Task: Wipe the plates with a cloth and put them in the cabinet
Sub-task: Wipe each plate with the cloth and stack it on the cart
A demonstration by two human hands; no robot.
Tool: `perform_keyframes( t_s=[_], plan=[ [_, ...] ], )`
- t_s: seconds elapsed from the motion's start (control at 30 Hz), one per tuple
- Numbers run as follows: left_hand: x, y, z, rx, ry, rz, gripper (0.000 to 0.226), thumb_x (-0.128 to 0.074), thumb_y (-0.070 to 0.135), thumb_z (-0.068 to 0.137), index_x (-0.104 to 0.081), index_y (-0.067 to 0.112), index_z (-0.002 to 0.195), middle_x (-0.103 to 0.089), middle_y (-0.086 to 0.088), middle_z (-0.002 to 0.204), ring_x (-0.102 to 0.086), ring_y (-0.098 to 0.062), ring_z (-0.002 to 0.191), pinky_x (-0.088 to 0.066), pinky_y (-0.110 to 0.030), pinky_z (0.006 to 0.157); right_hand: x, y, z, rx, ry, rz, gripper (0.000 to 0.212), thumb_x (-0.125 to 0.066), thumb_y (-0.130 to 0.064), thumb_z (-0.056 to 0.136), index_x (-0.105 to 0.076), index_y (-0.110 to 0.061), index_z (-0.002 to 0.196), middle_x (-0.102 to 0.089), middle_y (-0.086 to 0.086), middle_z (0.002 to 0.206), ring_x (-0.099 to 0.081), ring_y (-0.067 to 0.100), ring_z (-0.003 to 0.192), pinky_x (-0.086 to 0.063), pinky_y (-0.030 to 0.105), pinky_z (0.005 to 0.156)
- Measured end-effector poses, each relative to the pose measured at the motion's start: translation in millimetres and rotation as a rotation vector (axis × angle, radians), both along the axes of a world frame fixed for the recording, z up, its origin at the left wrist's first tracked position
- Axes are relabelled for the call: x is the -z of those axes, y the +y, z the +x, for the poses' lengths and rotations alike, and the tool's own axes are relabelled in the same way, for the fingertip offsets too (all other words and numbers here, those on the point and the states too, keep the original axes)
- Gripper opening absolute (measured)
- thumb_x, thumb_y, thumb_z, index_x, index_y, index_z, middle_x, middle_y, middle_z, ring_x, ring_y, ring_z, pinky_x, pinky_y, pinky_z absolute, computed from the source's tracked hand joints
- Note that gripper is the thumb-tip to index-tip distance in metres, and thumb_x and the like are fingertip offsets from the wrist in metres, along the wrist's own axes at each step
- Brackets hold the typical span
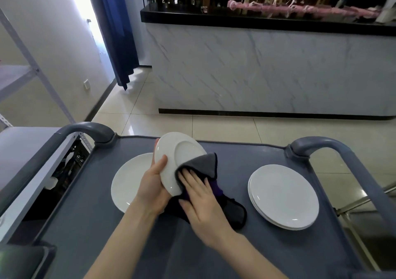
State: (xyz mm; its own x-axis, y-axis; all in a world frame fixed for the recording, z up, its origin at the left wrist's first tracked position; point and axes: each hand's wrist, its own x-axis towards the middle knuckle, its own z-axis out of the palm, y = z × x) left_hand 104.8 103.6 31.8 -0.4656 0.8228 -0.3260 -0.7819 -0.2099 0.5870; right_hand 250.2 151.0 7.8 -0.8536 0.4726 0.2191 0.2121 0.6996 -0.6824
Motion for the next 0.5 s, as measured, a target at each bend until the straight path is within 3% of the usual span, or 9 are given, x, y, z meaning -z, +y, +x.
perform_keyframes(
  t_s=[0.13, 0.23, 0.3, 0.4, 0.5],
  plan=[
    [0, 5, -3, -0.004, -0.107, -0.032, 0.048, -0.042, 0.031, 0.106, -0.040, 0.023, 0.153, -0.062, -0.022, 0.136, -0.066, -0.035, 0.117, -0.063, -0.043, 0.080, -2, 5, 8, -0.115, -0.081, 0.226, 0.058, -0.036, -0.031, 0.098, -0.014, -0.035, 0.152, -0.011, -0.019, 0.160, -0.002, 0.003, 0.150, 0.001, 0.034, 0.122],
    [0, 1, -9, -0.098, -0.123, 0.007, 0.037, -0.042, 0.024, 0.106, -0.056, 0.035, 0.139, -0.070, -0.016, 0.126, -0.070, -0.033, 0.108, -0.060, -0.047, 0.079, 10, 12, 33, -0.187, -0.152, 0.322, 0.062, -0.041, -0.026, 0.097, -0.015, -0.034, 0.153, -0.013, -0.018, 0.160, -0.006, 0.005, 0.150, -0.010, 0.038, 0.121],
    [1, -3, -13, -0.116, -0.107, 0.007, 0.034, -0.043, 0.023, 0.105, -0.063, 0.037, 0.128, -0.074, -0.012, 0.119, -0.074, -0.030, 0.099, -0.062, -0.046, 0.072, 19, 19, 50, -0.160, -0.188, 0.282, 0.060, -0.037, -0.029, 0.097, -0.013, -0.036, 0.152, -0.010, -0.021, 0.159, -0.005, 0.001, 0.149, -0.010, 0.035, 0.122],
    [0, -9, -18, -0.085, -0.082, -0.042, 0.043, -0.046, 0.026, 0.103, -0.050, 0.027, 0.146, -0.068, -0.012, 0.132, -0.070, -0.031, 0.111, -0.060, -0.047, 0.076, 26, 34, 63, -0.040, -0.230, 0.151, 0.059, -0.039, -0.031, 0.101, -0.007, -0.039, 0.149, -0.002, -0.031, 0.154, -0.007, -0.003, 0.147, -0.009, 0.026, 0.122],
    [-3, -11, -19, -0.037, -0.057, -0.053, 0.049, -0.048, 0.027, 0.102, -0.045, 0.026, 0.151, -0.065, -0.011, 0.136, -0.068, -0.033, 0.116, -0.058, -0.051, 0.079, 19, 53, 58, 0.086, -0.252, 0.015, 0.063, -0.046, -0.030, 0.101, -0.010, -0.036, 0.153, -0.006, -0.033, 0.154, -0.019, 0.000, 0.146, -0.015, 0.013, 0.116]
  ],
)
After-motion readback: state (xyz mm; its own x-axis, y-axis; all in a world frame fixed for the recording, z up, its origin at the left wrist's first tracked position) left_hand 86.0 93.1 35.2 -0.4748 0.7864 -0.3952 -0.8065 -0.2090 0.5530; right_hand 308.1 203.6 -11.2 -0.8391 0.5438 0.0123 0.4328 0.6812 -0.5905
